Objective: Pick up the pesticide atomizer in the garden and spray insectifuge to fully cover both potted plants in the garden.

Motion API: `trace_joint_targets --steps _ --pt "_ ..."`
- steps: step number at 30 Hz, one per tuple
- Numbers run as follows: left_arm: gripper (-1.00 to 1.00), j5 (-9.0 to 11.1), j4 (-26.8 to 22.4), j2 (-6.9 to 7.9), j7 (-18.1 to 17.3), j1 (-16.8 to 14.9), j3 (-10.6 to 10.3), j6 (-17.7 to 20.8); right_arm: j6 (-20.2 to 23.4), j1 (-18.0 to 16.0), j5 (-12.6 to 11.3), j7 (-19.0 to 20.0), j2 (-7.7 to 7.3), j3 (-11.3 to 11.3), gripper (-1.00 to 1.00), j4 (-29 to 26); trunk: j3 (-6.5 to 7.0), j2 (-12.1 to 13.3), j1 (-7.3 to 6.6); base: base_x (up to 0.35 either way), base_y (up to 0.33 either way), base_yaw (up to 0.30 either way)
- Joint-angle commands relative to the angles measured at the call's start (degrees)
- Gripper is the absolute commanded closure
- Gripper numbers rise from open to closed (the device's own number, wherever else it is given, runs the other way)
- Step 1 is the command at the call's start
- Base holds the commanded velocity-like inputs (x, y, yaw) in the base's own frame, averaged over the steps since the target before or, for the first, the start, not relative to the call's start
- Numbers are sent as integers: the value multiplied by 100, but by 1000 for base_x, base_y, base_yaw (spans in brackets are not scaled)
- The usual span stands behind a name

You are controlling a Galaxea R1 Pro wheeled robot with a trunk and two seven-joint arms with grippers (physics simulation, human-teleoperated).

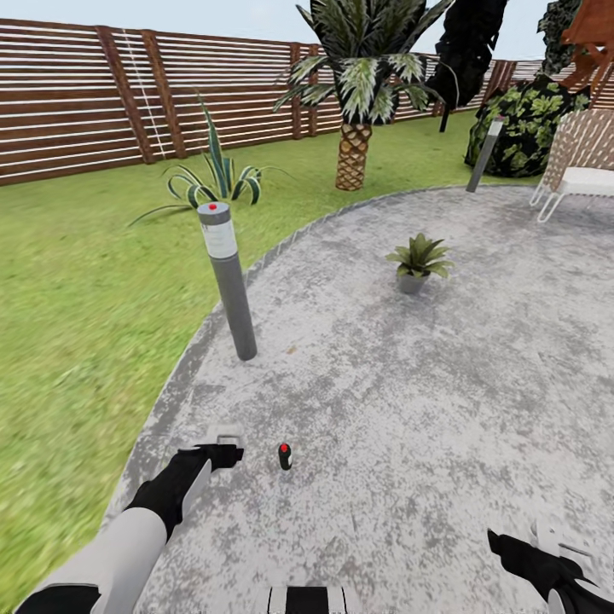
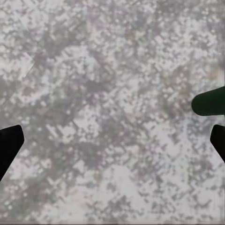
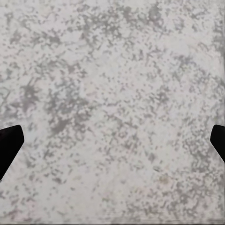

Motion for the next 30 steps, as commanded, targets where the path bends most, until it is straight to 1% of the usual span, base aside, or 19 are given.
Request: trace_joint_targets --steps 1,10,21,24,27,28,29,30 --pt "-100 -1 -11 0 6 -1 -2 32 29 -3 -4 3 0 -1 -100 -5 -28 -3 1 0 0 -13" --pt "-100 -6 -11 -6 14 5 -2 29 29 -3 -4 3 -15 -8 -100 -12 -281 -15 25 0 0 -3" --pt "-100 -10 -18 -7 26 -27 -43 30 15 -3 -4 3 -7 24 -100 -13 -293 -15 25 0 0 -29" --pt "-100 -10 -21 -15 19 -85 -62 28 10 -3 -4 3 -7 26 -100 -13 -293 -15 25 0 0 -5" --pt "-100 -13 -114 -24 22 -149 -256 24 -11 -3 -4 4 -4 29 -100 -13 -293 -15 25 0 0 0" --pt "-100 -15 -143 -25 29 -161 -367 29 -17 -3 -4 4 -2 31 -100 -13 -293 -15 25 0 0 0" --pt "-100 -13 -169 -34 39 -182 -552 39 -25 -3 -4 -1 -4 32 -100 -13 -293 -15 25 0 0 0" --pt "-100 -12 -181 -67 41 -212 -650 43 -27 -3 -4 -1 -8 30 -100 -13 -293 -15 25 0 0 0"
